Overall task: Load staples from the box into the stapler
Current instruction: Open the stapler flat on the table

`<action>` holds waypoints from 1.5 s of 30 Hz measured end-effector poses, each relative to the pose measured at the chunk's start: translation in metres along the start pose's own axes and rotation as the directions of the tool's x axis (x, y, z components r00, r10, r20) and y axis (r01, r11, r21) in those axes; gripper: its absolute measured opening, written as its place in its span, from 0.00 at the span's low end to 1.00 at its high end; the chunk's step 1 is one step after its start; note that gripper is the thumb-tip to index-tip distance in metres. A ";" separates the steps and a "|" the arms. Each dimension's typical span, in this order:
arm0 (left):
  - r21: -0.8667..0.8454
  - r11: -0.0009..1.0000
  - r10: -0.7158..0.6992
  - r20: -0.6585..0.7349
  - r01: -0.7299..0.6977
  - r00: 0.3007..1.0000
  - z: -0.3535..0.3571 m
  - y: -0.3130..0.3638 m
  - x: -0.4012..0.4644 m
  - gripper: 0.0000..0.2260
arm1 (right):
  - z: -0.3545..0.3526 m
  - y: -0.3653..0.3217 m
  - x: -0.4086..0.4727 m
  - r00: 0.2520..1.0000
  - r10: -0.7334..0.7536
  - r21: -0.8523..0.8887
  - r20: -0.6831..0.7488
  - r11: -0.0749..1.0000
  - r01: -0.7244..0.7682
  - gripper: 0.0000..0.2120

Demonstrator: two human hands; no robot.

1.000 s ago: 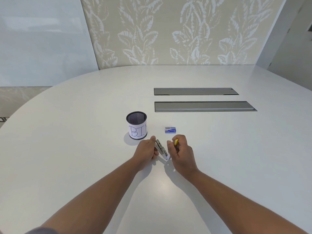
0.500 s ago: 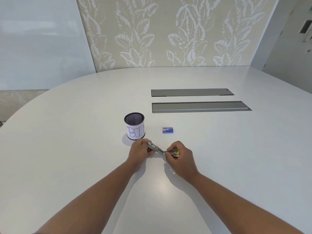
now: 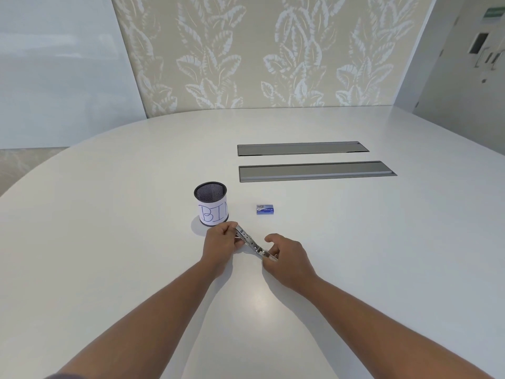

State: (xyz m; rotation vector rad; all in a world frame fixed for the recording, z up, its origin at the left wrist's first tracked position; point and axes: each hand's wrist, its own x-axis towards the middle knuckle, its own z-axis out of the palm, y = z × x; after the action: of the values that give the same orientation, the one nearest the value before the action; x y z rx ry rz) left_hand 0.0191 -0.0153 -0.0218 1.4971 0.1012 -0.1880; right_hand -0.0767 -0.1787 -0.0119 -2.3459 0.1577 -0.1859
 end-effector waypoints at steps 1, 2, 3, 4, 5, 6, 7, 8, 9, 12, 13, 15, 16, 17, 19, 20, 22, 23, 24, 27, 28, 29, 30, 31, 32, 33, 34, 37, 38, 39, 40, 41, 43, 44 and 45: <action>0.014 1.000 0.008 0.014 -0.009 1.000 0.001 0.000 0.000 0.10 | 0.001 -0.001 -0.001 1.000 -0.013 -0.033 0.004 0.999 0.014 0.23; 0.020 1.000 0.014 0.030 -0.015 0.999 0.000 0.000 -0.001 0.11 | 0.002 -0.003 -0.001 1.000 -0.030 -0.065 0.010 0.997 0.030 0.24; 0.022 1.000 0.019 0.046 -0.020 0.999 0.000 0.000 -0.001 0.12 | 0.002 -0.004 -0.001 0.999 -0.046 -0.093 0.019 0.995 0.047 0.25; 0.019 1.000 0.024 0.063 -0.025 0.998 -0.002 0.001 -0.002 0.14 | 0.003 -0.006 -0.001 0.998 -0.059 -0.115 0.028 0.991 0.062 0.25; 0.024 0.999 0.026 0.076 -0.027 0.997 -0.003 0.001 -0.001 0.16 | 0.003 -0.008 0.000 0.997 -0.069 -0.133 0.038 0.988 0.074 0.25; 0.031 0.999 0.025 0.085 -0.028 0.996 -0.003 0.002 -0.001 0.15 | 0.003 -0.010 0.000 0.996 -0.077 -0.148 0.049 0.985 0.083 0.26; 0.053 0.998 0.025 0.083 -0.029 0.996 -0.003 0.003 -0.001 0.12 | 0.003 -0.011 0.000 0.995 -0.081 -0.164 0.061 0.982 0.090 0.26; 0.086 0.996 0.029 0.076 -0.035 0.997 -0.002 0.003 -0.001 0.09 | 0.004 -0.013 0.001 0.994 -0.082 -0.179 0.073 0.979 0.094 0.26; 0.139 0.989 0.045 0.068 -0.054 0.997 0.000 0.004 -0.001 0.08 | 0.004 -0.014 0.001 0.993 -0.085 -0.198 0.084 0.975 0.100 0.25; 0.304 0.941 0.137 0.063 -0.150 0.989 0.004 0.005 0.000 0.12 | 0.006 -0.016 0.002 0.989 -0.095 -0.268 0.111 0.956 0.121 0.24; 0.373 0.908 0.173 0.076 -0.189 0.982 0.006 0.006 0.001 0.12 | 0.007 -0.016 0.003 0.989 -0.097 -0.284 0.115 0.950 0.127 0.24; 0.502 0.822 0.233 0.133 -0.268 0.963 0.010 0.006 0.003 0.10 | 0.010 -0.015 0.003 0.988 -0.107 -0.310 0.114 0.941 0.138 0.23; 0.540 0.785 0.254 0.168 -0.305 0.952 0.012 0.005 0.004 0.10 | 0.011 -0.014 0.004 0.987 -0.110 -0.320 0.113 0.937 0.141 0.23; 0.566 0.754 0.270 0.196 -0.333 0.943 0.013 0.005 0.006 0.11 | 0.012 -0.013 0.004 0.987 -0.109 -0.329 0.114 0.934 0.141 0.24; 0.607 0.693 0.303 0.244 -0.389 0.921 0.014 0.005 0.009 0.09 | 0.013 -0.012 0.007 0.988 -0.102 -0.349 0.117 0.927 0.137 0.26; 0.620 0.668 0.313 0.267 -0.411 0.912 0.013 0.006 0.011 0.10 | 0.014 -0.011 0.008 0.988 -0.100 -0.361 0.116 0.923 0.136 0.27; 0.640 0.641 0.297 0.302 -0.424 0.906 0.013 0.007 0.016 0.10 | 0.015 -0.011 0.009 0.989 -0.098 -0.384 0.111 0.914 0.133 0.28; 0.651 0.636 0.272 0.313 -0.414 0.910 0.012 0.006 0.018 0.09 | 0.016 -0.011 0.009 0.990 -0.096 -0.395 0.107 0.909 0.131 0.28; 0.658 0.635 0.247 0.323 -0.405 0.913 0.011 0.005 0.021 0.08 | 0.016 -0.011 0.010 0.990 -0.096 -0.408 0.101 0.904 0.129 0.29; 0.640 0.685 0.180 0.314 -0.348 0.932 0.009 0.005 0.023 0.13 | 0.019 -0.011 0.012 0.992 -0.093 -0.438 0.082 0.891 0.120 0.30; 0.602 0.730 0.164 0.304 -0.323 0.938 0.009 0.006 0.023 0.12 | 0.020 -0.011 0.013 0.993 -0.094 -0.447 0.076 0.887 0.119 0.31; 0.554 0.779 0.146 0.295 -0.294 0.944 0.009 0.007 0.023 0.10 | 0.021 -0.011 0.013 0.993 -0.095 -0.454 0.068 0.883 0.116 0.31; 0.512 0.814 0.133 0.294 -0.274 0.946 0.009 0.008 0.023 0.08 | 0.023 -0.011 0.012 0.994 -0.095 -0.461 0.056 0.881 0.110 0.32; 0.490 0.830 0.127 0.298 -0.266 0.946 0.009 0.009 0.023 0.07 | 0.024 -0.011 0.012 0.995 -0.092 -0.465 0.044 0.879 0.102 0.32; 0.485 0.833 0.126 0.298 -0.264 0.946 0.010 0.010 0.023 0.07 | 0.025 -0.011 0.011 0.995 -0.089 -0.468 0.037 0.879 0.096 0.33; 0.492 0.831 0.126 0.289 -0.260 0.949 0.011 0.011 0.023 0.07 | 0.025 -0.010 0.011 0.996 -0.085 -0.469 0.033 0.879 0.090 0.33; 0.500 0.826 0.130 0.279 -0.260 0.951 0.013 0.011 0.024 0.07 | 0.025 -0.010 0.012 0.996 -0.082 -0.469 0.032 0.879 0.088 0.33; 0.513 0.821 0.138 0.249 -0.252 0.959 0.016 0.010 0.024 0.08 | 0.024 -0.010 0.012 0.997 -0.076 -0.471 0.033 0.878 0.082 0.33; 0.513 0.822 0.138 0.241 -0.247 0.961 0.017 0.009 0.024 0.07 | 0.025 -0.010 0.013 0.997 -0.073 -0.470 0.031 0.879 0.079 0.34; 0.511 0.824 0.138 0.236 -0.244 0.962 0.017 0.009 0.024 0.07 | 0.025 -0.010 0.013 0.997 -0.071 -0.470 0.032 0.879 0.077 0.34; 0.510 0.825 0.141 0.232 -0.244 0.962 0.017 0.010 0.023 0.07 | 0.025 -0.011 0.013 0.997 -0.070 -0.470 0.033 0.879 0.077 0.33; 0.512 0.823 0.144 0.233 -0.247 0.962 0.016 0.010 0.024 0.07 | 0.026 -0.011 0.014 0.997 -0.069 -0.470 0.034 0.880 0.077 0.33; 0.527 0.810 0.148 0.239 -0.256 0.960 0.016 0.009 0.025 0.07 | 0.026 -0.010 0.014 0.997 -0.066 -0.468 0.037 0.881 0.076 0.32; 0.536 0.804 0.148 0.240 -0.258 0.960 0.016 0.008 0.026 0.07 | 0.026 -0.010 0.014 0.997 -0.064 -0.466 0.039 0.882 0.075 0.32; 0.541 0.800 0.149 0.237 -0.258 0.960 0.016 0.007 0.026 0.06 | 0.026 -0.009 0.014 0.997 -0.064 -0.465 0.040 0.882 0.075 0.32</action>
State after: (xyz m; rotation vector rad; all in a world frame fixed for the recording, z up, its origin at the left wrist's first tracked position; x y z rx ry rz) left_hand 0.0450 -0.0329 -0.0181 2.0680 -0.2951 -0.1893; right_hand -0.0577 -0.1561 -0.0224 -2.8383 0.1156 -0.1688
